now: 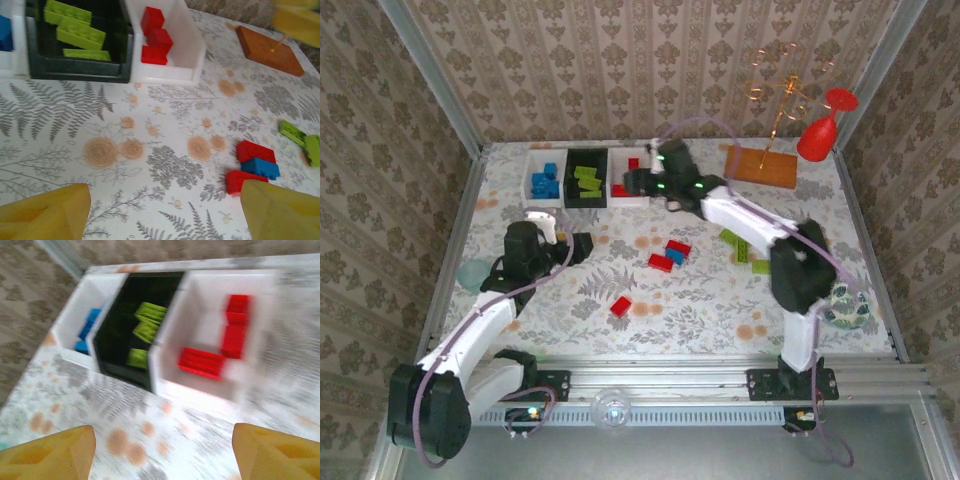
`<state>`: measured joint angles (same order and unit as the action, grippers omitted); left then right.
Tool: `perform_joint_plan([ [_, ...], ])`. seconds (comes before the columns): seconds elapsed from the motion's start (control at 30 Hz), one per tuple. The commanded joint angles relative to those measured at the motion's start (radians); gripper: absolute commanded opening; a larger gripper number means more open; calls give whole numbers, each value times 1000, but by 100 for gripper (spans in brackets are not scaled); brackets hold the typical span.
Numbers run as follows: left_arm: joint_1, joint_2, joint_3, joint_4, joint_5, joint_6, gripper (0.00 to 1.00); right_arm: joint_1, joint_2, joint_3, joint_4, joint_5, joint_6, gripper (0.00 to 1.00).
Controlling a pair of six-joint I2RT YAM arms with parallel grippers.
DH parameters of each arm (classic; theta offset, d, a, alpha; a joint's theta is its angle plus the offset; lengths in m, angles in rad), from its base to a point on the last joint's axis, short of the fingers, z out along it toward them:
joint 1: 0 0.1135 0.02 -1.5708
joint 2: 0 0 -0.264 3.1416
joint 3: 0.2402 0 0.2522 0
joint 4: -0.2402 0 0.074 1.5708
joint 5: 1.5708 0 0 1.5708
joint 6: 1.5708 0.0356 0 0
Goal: Sort the legos into containers by color
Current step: Pick up the lego from the middle-right of the table.
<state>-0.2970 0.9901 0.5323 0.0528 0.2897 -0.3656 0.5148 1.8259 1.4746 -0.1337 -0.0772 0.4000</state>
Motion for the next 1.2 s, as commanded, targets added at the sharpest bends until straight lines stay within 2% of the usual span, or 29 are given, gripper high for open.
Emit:
perform_joint_plan([
  [0.0, -25, 11, 43, 17, 30, 22, 80, -74, -179, -236, -145, 162, -69, 75],
  [0.17, -67, 37, 58, 17, 18, 31, 80, -188, -383, -496, -299, 261, -64, 77],
  [0.3, -90, 67, 69, 24, 14, 28, 80, -271, -424, -607, -311, 225, -56, 80],
  [0.47, -132, 108, 88, 29, 50, 51, 80, -308, -334, -587, -329, 235, -55, 79],
  [0.57, -181, 156, 106, 58, 119, 74, 80, -316, -268, -548, -334, 235, -60, 78],
  [0.77, -269, 246, 141, 152, 282, 89, 80, -320, -185, -485, -349, 220, -73, 67],
  [0.93, -327, 288, 167, 164, 280, 105, 80, -362, -137, -463, -364, 156, -80, 58],
  [1.17, -331, 282, 167, 143, 218, 117, 80, -369, -104, -443, -379, 115, -93, 51],
])
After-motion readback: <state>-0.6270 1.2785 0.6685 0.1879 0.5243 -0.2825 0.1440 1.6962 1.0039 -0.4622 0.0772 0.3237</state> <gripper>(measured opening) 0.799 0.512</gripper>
